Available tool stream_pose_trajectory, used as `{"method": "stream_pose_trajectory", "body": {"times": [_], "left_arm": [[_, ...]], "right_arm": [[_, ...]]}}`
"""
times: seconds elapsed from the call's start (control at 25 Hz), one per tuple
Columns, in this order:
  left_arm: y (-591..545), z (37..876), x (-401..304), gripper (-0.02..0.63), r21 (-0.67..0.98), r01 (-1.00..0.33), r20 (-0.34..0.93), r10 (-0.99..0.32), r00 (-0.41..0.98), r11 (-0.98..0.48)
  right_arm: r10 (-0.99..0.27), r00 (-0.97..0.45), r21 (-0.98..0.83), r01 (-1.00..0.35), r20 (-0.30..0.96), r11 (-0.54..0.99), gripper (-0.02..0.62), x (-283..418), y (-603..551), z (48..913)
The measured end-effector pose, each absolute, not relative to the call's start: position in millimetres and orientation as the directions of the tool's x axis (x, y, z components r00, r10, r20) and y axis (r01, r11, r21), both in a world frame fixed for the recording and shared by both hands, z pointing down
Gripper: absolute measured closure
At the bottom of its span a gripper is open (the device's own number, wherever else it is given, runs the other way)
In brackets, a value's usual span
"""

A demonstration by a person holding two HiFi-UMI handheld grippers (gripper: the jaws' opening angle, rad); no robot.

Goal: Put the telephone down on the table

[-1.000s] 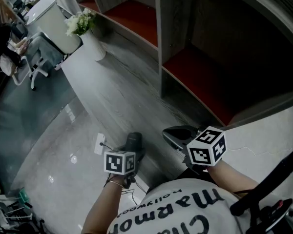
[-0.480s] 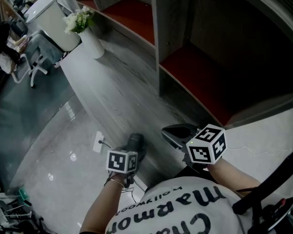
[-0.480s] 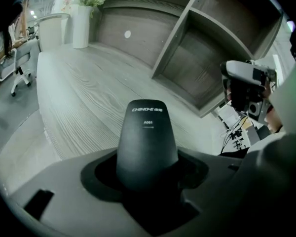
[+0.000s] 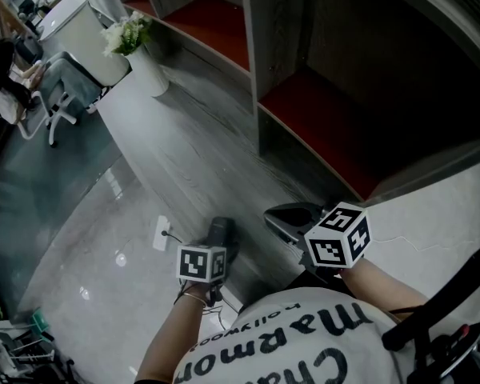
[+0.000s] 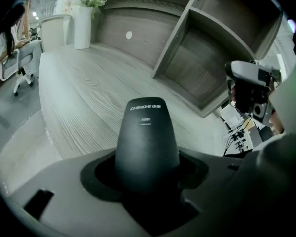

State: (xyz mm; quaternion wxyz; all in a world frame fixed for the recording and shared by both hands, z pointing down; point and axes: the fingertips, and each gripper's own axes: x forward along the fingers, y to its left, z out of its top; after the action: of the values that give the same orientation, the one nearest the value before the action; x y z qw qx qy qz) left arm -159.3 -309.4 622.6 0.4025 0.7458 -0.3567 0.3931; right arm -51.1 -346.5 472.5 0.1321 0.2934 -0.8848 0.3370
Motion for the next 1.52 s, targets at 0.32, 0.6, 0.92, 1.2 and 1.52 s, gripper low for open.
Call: {"method": "stream_pose_trajectory", "body": {"times": [0.32, 0.6, 0.92, 1.2, 1.52], "left_arm": [[-309, 622, -159, 0.333, 0.320, -0.847, 0.872, -0.217, 0.439, -0.425], [-309, 623, -159, 0.333, 0.285, -0.856, 0.886, -0.222, 0.407, -0.431], [-309, 626, -157, 0.333, 0.208, -0.874, 0.911, -0.239, 0.337, -0.439], [-307, 627, -157, 0.333, 0.182, -0.879, 0.917, -0.247, 0.313, -0.440], [-301, 637, -147, 0.333, 0.076, -0.846, 0.937, -0.252, 0.241, -0.528]], "right_arm": [[-0.437, -0.787, -0.512, -0.616, 0.436, 0.599, 0.584, -51, -335, 471], [-0.454, -0.776, -0.503, -0.630, 0.438, 0.592, 0.584, -44, -327, 469], [-0.458, -0.773, -0.499, -0.634, 0.440, 0.591, 0.584, -39, -316, 470], [-0.466, -0.768, -0.487, -0.640, 0.440, 0.594, 0.584, -34, -307, 467], [-0.478, -0.762, -0.481, -0.647, 0.438, 0.592, 0.584, -28, -301, 464]]}}
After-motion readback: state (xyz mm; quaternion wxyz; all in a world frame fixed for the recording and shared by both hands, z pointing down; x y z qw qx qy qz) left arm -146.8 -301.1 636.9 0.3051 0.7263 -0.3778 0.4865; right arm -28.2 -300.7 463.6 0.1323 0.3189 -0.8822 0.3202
